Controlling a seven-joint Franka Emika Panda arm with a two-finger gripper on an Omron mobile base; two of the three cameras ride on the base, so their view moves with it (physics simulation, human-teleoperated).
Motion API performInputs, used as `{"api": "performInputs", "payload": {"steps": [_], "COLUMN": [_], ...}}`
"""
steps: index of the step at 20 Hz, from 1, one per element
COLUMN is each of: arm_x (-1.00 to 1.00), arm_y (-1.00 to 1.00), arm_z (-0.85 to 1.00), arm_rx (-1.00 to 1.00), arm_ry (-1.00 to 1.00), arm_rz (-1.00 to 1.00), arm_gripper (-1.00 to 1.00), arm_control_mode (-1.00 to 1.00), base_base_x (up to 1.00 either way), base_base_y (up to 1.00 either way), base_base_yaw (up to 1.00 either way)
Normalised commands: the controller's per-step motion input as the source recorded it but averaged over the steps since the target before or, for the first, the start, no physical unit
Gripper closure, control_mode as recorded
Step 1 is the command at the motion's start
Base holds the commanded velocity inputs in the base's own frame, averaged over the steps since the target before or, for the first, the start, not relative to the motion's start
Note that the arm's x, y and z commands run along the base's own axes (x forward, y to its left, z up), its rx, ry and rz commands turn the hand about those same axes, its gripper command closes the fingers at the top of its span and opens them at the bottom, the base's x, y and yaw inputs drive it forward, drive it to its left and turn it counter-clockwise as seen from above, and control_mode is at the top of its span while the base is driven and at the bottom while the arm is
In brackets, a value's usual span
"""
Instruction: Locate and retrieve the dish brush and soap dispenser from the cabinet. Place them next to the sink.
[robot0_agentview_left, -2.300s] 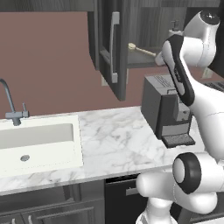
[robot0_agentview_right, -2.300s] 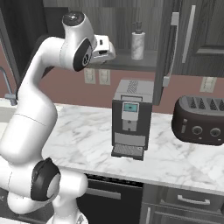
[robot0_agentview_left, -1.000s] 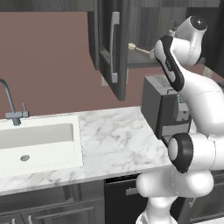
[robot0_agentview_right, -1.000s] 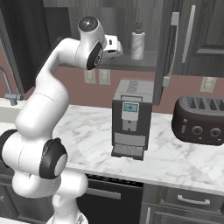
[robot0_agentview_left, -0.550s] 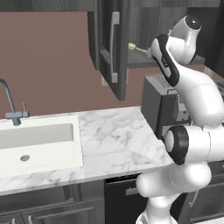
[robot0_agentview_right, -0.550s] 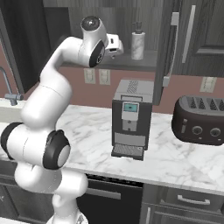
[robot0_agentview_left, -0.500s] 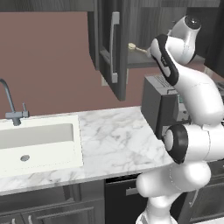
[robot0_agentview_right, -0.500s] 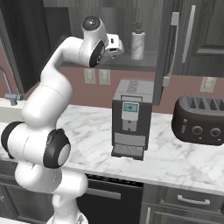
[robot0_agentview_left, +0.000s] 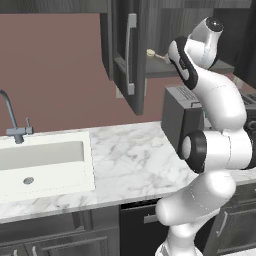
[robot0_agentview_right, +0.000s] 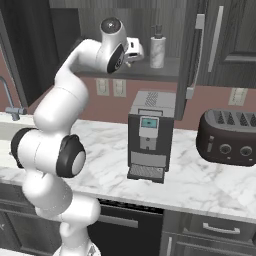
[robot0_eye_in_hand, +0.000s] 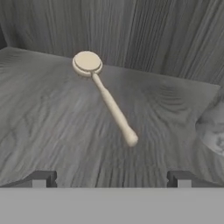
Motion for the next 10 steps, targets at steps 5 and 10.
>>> {"api": "performInputs", "payload": {"steps": [5, 10], "arm_x": [0.31, 0.22], "arm_y": [-0.05, 0.0], "arm_z": [0.0, -0.01], "arm_rx": [0.0, 0.0], "arm_ry": [0.03, 0.02], "arm_rz": [0.02, 0.0], "arm_gripper": [-1.0, -1.0], "arm_control_mode": [-1.0, -1.0], "base_base_x": [0.0, 0.0], "base_base_y": [0.0, 0.0], "base_base_yaw": [0.0, 0.0]}}
